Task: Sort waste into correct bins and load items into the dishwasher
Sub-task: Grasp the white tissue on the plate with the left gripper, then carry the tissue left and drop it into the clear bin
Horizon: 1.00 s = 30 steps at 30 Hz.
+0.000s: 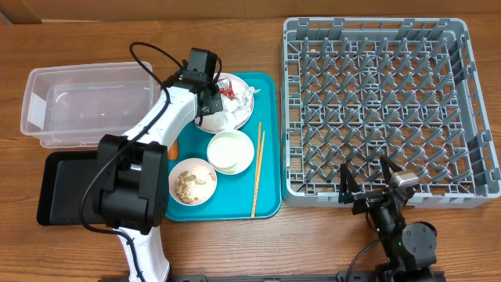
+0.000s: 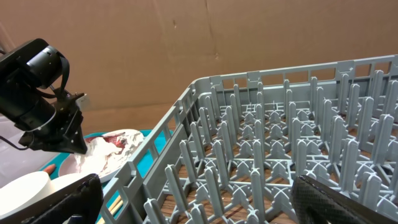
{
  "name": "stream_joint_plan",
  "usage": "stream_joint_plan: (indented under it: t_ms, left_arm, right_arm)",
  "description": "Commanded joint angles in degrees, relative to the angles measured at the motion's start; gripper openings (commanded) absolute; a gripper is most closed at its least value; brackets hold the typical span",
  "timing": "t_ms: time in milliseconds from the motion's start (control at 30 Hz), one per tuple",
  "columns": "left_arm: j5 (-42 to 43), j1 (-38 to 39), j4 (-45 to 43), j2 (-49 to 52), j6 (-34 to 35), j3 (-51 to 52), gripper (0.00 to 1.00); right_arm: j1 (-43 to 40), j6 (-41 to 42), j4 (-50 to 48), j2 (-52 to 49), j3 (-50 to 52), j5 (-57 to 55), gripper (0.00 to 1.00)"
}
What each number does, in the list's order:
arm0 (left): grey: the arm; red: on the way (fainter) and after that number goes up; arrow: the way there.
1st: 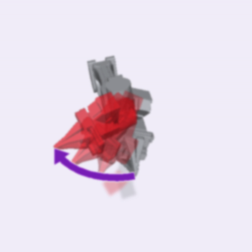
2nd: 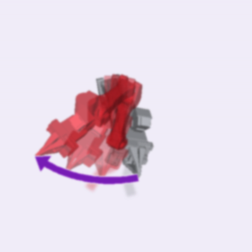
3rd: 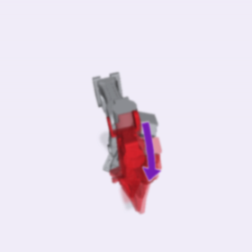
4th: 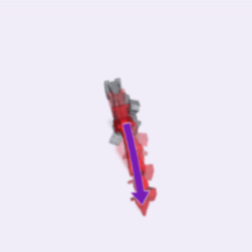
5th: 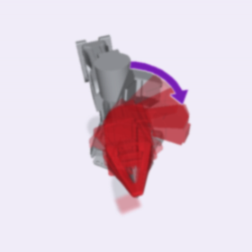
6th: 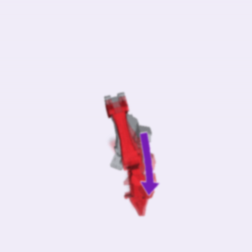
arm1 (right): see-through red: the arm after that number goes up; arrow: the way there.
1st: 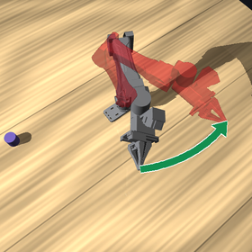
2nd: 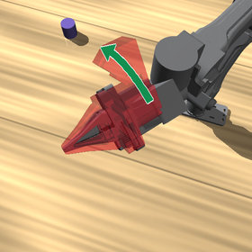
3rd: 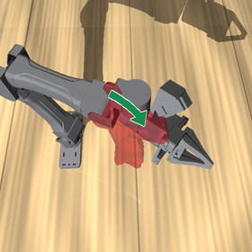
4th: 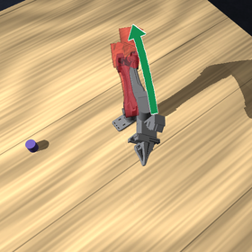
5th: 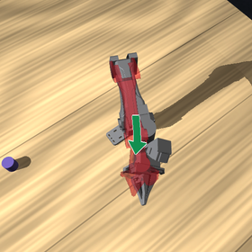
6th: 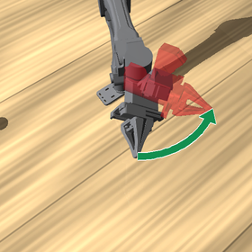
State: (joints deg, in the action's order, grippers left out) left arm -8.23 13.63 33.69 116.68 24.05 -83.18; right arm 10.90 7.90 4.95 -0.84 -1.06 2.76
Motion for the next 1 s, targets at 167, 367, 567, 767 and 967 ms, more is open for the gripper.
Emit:
stream_joint_plan:
  t_ms: [167, 367, 567, 767, 967]
  left_arm:
    - [-0.59, -0.39, 2.1, -1.51, 0.85, -1.16, 0.04]
    - [0.76, -0.52, 4.72, -9.75, 0.83, -3.23, 0.04]
    - [0.79, -2.69, 5.79, -18.93, 0.83, -3.23, 0.04]
    - [0.79, -9.2, 7.04, -25.44, 0.87, -3.23, 0.04]
    - [0.5, -18.49, 8.59, -26.53, 0.85, -3.23, 0.04]
  right_arm:
    - [-0.15, -0.2, -0.35, 0.66, 0.59, 0.35, 1.0]
    - [-0.15, -0.2, -0.35, 0.66, 0.59, 0.35, 1.0]
    - [-0.15, -0.2, -0.35, 0.66, 0.59, 0.35, 1.0]
    - [-0.15, -0.2, -0.35, 0.66, 0.59, 0.35, 1.0]
    - [-0.15, -0.2, -0.35, 0.66, 0.59, 0.35, 1.0]
